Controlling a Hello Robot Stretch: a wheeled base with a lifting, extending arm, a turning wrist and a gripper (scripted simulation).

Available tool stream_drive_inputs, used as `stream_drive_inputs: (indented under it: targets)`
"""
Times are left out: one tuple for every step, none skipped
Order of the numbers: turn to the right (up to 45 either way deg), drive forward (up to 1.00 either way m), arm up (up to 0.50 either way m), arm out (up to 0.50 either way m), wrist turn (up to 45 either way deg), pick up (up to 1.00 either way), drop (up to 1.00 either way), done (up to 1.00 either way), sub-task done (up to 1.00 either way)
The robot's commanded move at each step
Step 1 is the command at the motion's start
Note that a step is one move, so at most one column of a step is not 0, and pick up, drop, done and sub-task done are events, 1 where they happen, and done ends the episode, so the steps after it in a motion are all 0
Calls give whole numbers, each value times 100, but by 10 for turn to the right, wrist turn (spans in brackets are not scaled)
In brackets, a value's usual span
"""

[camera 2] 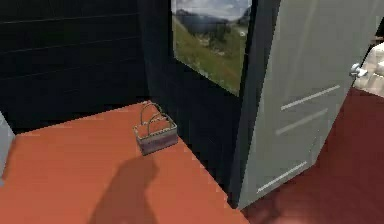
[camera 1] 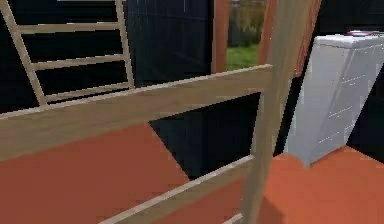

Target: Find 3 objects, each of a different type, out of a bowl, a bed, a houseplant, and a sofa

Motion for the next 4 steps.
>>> stream_drive_inputs:
  targets:
    - [-270, 0, 0, 0, 0, 0, 0, 0, 0]
    - [0, 0, 0, 0, 0, 0, 0, 0, 100]
    - [450, 0, 0, 0, 0, 0, 0, 0, 0]
    - [450, 0, 0, 0, 0, 0, 0, 0, 0]
